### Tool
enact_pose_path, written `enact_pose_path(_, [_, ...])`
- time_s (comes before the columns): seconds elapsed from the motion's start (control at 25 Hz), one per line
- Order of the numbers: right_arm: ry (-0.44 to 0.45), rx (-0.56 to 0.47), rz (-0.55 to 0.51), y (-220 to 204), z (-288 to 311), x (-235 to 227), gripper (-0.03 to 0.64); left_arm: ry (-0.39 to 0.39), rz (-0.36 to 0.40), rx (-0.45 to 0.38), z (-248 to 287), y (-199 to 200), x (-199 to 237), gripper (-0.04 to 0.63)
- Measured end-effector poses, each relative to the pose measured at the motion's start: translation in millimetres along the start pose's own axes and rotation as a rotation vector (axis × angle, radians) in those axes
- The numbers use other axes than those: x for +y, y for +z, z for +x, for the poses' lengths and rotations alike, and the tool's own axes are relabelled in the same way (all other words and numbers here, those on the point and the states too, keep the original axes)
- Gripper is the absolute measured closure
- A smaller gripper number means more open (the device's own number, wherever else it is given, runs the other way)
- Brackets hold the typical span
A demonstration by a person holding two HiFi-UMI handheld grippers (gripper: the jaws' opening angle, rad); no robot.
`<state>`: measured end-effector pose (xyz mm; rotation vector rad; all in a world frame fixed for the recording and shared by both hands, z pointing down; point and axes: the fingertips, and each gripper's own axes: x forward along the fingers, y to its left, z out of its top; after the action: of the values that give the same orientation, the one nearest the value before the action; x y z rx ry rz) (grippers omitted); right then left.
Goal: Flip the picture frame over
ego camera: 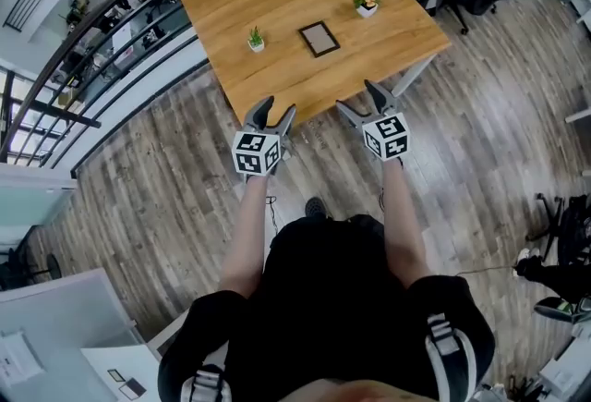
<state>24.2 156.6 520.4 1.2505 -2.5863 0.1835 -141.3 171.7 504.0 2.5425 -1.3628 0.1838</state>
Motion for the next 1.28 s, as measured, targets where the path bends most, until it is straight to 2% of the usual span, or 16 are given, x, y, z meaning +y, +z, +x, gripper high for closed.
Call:
enact_pose_path(0.28, [-0.021, -0.008, 0.014, 4, 5, -2, 0.239, -0.035, 0.012, 0.028, 7, -6, -1, 0.348])
enact_pose_path(0.6, [-0.019, 0.011, 0.048, -11, 9, -12, 0.244, -0.022, -0.006, 0.049, 16, -14, 2, 0.348])
enact_pose_path(0.88, [0.033, 0.021, 0.068, -16, 43, -42, 0.247, 0.036, -0.027, 0.068, 51, -10, 22, 0.348])
enact_pose_path(1.28, [0.127, 0.039, 0.066, 1, 99, -116, 0.250, 0.132, -0.083, 0.057, 125, 11, 42, 0.348])
